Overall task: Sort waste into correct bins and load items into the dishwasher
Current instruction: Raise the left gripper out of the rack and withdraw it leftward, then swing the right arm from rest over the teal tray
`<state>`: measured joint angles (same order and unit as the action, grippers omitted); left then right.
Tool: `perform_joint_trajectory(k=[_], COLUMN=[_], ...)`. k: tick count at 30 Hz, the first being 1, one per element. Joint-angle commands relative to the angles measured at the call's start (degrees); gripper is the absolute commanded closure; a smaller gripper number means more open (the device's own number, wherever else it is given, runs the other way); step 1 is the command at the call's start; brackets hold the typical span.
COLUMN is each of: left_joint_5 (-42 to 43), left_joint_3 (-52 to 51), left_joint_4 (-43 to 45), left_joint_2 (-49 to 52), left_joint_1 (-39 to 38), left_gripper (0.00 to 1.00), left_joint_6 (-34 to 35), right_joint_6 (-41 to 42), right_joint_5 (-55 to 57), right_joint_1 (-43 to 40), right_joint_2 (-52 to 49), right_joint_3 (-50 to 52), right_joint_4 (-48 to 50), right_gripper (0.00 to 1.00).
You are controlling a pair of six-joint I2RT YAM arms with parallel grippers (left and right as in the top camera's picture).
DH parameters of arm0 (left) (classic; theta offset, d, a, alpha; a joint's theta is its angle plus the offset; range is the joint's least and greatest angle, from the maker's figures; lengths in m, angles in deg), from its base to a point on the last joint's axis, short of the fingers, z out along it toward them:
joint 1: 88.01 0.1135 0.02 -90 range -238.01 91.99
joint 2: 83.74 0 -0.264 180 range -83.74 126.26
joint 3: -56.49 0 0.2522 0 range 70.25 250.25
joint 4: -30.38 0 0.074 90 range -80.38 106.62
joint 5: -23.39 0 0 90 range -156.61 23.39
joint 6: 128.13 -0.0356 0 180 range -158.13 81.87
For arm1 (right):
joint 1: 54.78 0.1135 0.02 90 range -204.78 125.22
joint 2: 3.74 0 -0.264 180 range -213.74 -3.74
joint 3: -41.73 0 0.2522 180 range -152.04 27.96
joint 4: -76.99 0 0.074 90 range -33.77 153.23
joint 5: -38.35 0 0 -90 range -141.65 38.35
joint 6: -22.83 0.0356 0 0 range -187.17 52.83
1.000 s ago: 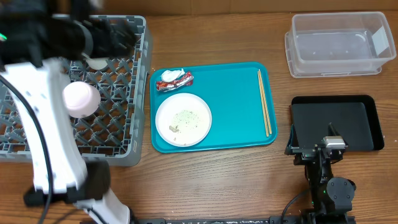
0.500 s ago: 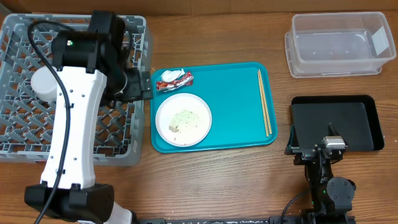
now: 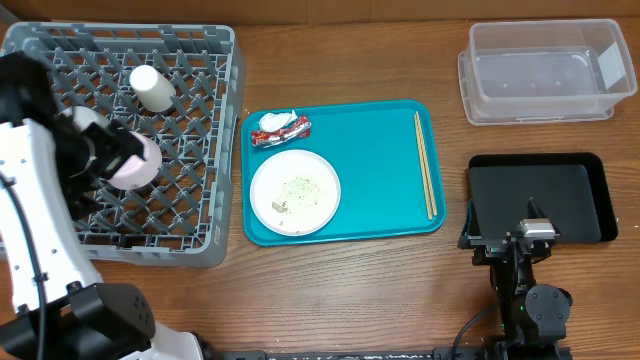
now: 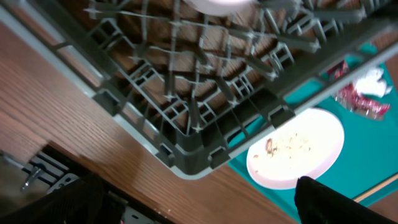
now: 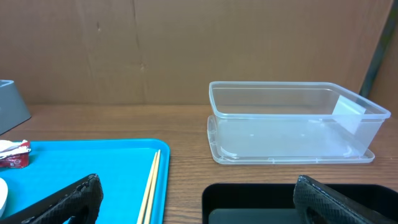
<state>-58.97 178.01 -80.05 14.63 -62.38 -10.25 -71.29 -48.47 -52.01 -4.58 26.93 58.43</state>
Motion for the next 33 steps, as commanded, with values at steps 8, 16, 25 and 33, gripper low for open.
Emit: perform_joint_trajectory(k=[8,16,25,33], left_joint_5=[0.85,0.85,0.85,0.83], left_joint_3=[-0.22,-0.22,-0.22,-0.22], left_joint_4=[-0.15,-0.13,-0.13,-0.13], left_joint_2=[-0.24,-0.24,-0.24,-0.24], left_joint_1=[3.98,3.98,3.98,3.98], left_gripper=[0.00,0.00,0.00,0.00], left_joint_6=[1.95,1.95,1.95,1.95], right_joint_6=[-0.20,20.31,56.24,54.12], right_joint_5=[-0.68,-78.07,-76.22,-41.70], right_joint_1=[0.39,0.50,1.25,1.14], right_joint_2=[0.68,0.68,0.68,0.68], right_joint_3=[0.57,0.57,0.55,0.55], right_joint_4=[0.35,19.19,58.62,46.42], right_gripper=[0.00,0.00,0.00,0.00])
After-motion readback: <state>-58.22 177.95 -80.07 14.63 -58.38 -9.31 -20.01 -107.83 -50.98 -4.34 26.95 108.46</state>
